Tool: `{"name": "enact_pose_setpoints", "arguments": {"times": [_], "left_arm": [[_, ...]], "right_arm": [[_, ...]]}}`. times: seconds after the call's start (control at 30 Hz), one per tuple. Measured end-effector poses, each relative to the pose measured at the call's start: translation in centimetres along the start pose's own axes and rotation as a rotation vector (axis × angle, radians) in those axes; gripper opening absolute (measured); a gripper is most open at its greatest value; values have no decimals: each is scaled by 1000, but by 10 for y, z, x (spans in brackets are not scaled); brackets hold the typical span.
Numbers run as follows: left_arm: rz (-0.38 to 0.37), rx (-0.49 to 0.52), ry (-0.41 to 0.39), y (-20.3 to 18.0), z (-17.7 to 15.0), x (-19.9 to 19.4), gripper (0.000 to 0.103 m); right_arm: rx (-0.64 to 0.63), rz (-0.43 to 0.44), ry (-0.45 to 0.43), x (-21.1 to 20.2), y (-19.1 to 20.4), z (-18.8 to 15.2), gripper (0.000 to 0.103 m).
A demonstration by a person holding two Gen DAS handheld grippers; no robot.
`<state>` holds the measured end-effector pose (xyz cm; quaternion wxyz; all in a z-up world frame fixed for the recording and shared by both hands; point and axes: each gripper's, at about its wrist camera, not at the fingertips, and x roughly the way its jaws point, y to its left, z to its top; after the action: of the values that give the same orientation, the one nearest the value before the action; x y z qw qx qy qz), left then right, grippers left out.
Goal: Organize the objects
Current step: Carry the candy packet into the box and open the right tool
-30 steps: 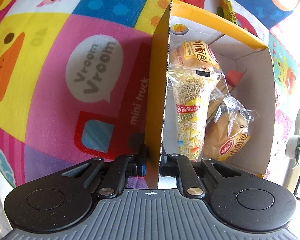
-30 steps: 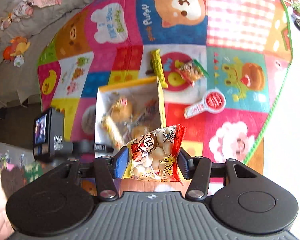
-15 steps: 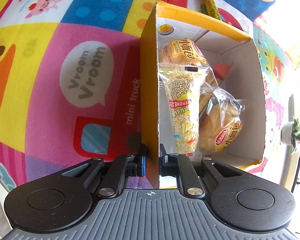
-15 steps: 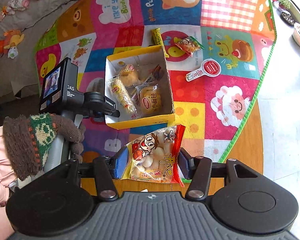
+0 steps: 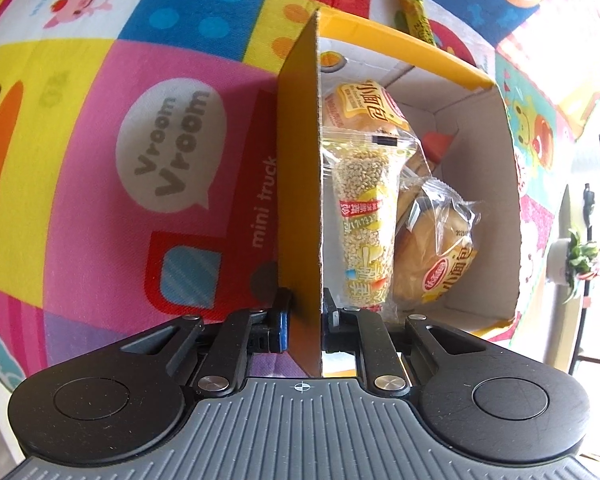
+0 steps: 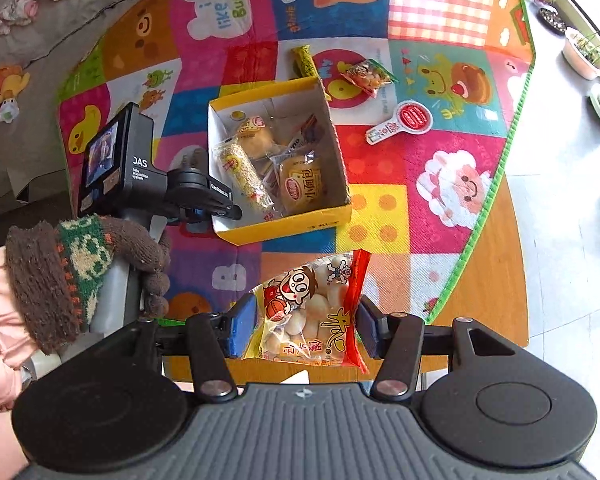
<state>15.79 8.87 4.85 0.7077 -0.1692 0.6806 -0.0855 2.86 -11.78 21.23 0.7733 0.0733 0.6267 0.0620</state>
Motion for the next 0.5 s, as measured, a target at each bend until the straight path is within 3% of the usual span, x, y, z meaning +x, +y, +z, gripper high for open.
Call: {"name": "enact_pose_setpoints", "arguments": {"times": [0.13,0.27,0.5], "left_arm": [[-6,-18,-5,8,1,-3,17],[-21,-34,-6,10,2,-5,17],[-29,-61,-1,13,1,-2,18]], "right_arm": [[31,74,-7,7,8,33,53],[96,142,-26,15,9,61,60],[120,159,-63,13,-2,68,64]]}}
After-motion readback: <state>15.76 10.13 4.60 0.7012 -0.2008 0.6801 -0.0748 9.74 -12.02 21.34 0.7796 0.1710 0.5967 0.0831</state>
